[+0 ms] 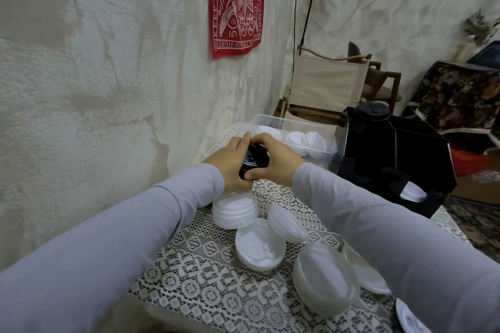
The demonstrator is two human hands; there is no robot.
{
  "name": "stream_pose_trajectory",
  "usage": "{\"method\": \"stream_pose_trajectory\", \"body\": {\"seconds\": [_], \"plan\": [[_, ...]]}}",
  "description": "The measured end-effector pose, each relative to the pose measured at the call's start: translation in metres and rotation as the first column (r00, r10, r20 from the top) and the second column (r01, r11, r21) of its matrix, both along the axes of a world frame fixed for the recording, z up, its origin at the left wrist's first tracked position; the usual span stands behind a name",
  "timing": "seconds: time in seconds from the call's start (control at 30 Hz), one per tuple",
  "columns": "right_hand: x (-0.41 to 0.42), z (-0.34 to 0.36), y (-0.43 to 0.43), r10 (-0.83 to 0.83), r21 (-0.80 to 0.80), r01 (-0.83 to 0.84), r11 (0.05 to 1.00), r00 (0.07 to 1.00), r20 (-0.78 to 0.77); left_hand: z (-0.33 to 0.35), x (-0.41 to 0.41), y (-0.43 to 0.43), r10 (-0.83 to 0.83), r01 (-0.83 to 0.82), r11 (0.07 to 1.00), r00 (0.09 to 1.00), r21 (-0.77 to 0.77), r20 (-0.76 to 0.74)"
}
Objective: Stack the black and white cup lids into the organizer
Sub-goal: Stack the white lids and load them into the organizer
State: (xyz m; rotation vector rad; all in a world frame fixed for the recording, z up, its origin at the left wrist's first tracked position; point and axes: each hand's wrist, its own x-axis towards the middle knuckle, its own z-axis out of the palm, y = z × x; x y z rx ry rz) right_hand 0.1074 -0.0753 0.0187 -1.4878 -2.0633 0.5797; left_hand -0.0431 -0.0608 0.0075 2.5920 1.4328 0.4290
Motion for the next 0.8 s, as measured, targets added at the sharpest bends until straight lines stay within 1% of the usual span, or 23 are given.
{"method": "stream_pose_trajectory", "body": {"seconds": [0.07, 0.13, 0.2, 0.27, 0.33, 0.43, 0.53, 0.6, 0.73, 0.8], "plan": [[0.007, 0.007, -0.001, -0.010, -0.005, 0.010, 1.000, 1.000, 0.024, 0.001, -0.004, 0.003, 0.005, -0.004, 1.000, 0.999, 0.011, -0.047], [0.019, 0.023, -0.003, -0.051, 0.029, 0.049, 0.998, 0.996, 0.068, 0.005, -0.010, 0.009, 0.033, -0.032, 0.999, 0.997, 0.024, -0.063], [0.033, 0.039, -0.003, -0.112, 0.061, 0.108, 0.992, 0.991, 0.076, 0.013, -0.018, 0.014, 0.075, -0.073, 0.997, 0.996, 0.038, -0.057], [0.044, 0.046, -0.002, -0.164, 0.048, 0.162, 0.986, 0.985, 0.049, 0.021, -0.025, 0.019, 0.116, -0.114, 0.992, 0.992, 0.049, -0.040], [0.045, 0.044, -0.004, -0.181, 0.022, 0.180, 0.983, 0.979, 0.091, 0.027, -0.031, 0.022, 0.143, -0.141, 0.988, 0.989, 0.059, -0.025], [0.027, 0.032, -0.012, -0.087, -0.029, 0.098, 0.995, 0.962, 0.259, 0.030, -0.036, 0.023, 0.173, -0.170, 0.983, 0.984, 0.063, -0.035], [-0.008, 0.019, -0.023, 0.055, -0.107, -0.009, 0.994, 0.897, 0.439, 0.033, -0.038, 0.023, 0.208, -0.203, 0.976, 0.976, 0.076, -0.062], [-0.033, 0.012, -0.028, 0.107, -0.130, -0.052, 0.990, 0.877, 0.468, 0.035, -0.039, 0.023, 0.226, -0.220, 0.972, 0.972, 0.085, -0.068], [-0.078, 0.007, -0.030, 0.132, -0.122, -0.081, 0.989, 0.852, 0.507, 0.040, -0.043, 0.024, 0.254, -0.249, 0.965, 0.966, 0.086, -0.048], [-0.097, 0.009, -0.028, 0.147, -0.142, -0.079, 0.987, 0.798, 0.584, 0.041, -0.044, 0.024, 0.263, -0.258, 0.962, 0.964, 0.091, -0.050]]}}
